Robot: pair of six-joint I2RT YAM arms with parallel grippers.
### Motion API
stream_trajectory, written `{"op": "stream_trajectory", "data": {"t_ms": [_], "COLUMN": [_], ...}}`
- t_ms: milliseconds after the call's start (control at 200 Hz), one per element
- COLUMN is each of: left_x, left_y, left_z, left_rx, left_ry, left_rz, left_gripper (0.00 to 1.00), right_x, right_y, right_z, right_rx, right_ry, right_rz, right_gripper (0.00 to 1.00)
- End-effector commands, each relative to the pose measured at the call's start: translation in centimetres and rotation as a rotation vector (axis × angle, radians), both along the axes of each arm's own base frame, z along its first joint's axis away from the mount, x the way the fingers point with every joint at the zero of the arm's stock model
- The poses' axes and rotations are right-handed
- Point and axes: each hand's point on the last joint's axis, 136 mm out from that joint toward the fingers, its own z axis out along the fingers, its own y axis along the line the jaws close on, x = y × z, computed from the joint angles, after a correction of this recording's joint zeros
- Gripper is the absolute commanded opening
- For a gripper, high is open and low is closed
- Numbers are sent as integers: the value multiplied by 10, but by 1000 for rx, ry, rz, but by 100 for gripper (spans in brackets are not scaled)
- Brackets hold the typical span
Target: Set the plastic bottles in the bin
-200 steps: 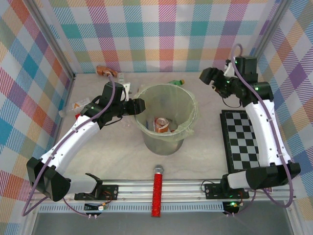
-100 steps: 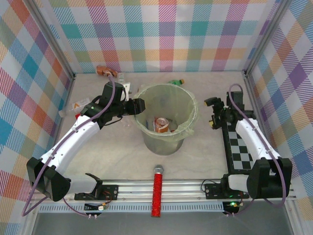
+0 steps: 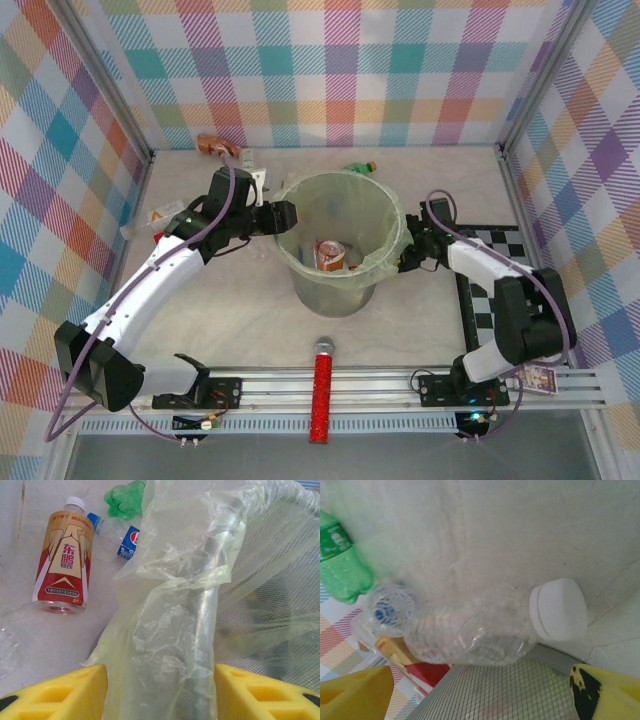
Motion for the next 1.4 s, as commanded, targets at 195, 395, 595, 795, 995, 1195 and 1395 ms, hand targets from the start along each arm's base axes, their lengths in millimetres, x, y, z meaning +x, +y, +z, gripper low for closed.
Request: {"op": "stream_trajectory", "data": {"t_ms": [195,395,595,795,995,1195,1395], "left_x": [-2,0,0,0,-1,0,0], "left_y": [5,6,8,13,15,15,14], "left_z": [-20,-22,-22,-22,-22,-22,-21], "left_rx": [38,42,46,57,59,55,45], "left_ry": [45,49,51,52,54,54,54], "left_rz": [9,11,18,27,32,34,33], "left_gripper": [56,56,56,56,56,56,56], "right_x": [32,42,50,53,52,49,43], "right_y": [33,45,40,31,2,-36,-60], "right_z": [-2,-20,-40,-53,-50,-34,-9], "right_rx": [66,81,46,17,-20,-52,-89], "right_ry": [-12,24,58,68,52,19,-33], "right_rz": [-36,-56,-104,-135,-178,-211,-199], "right_gripper": [91,90,87,75,61,53,52]}}
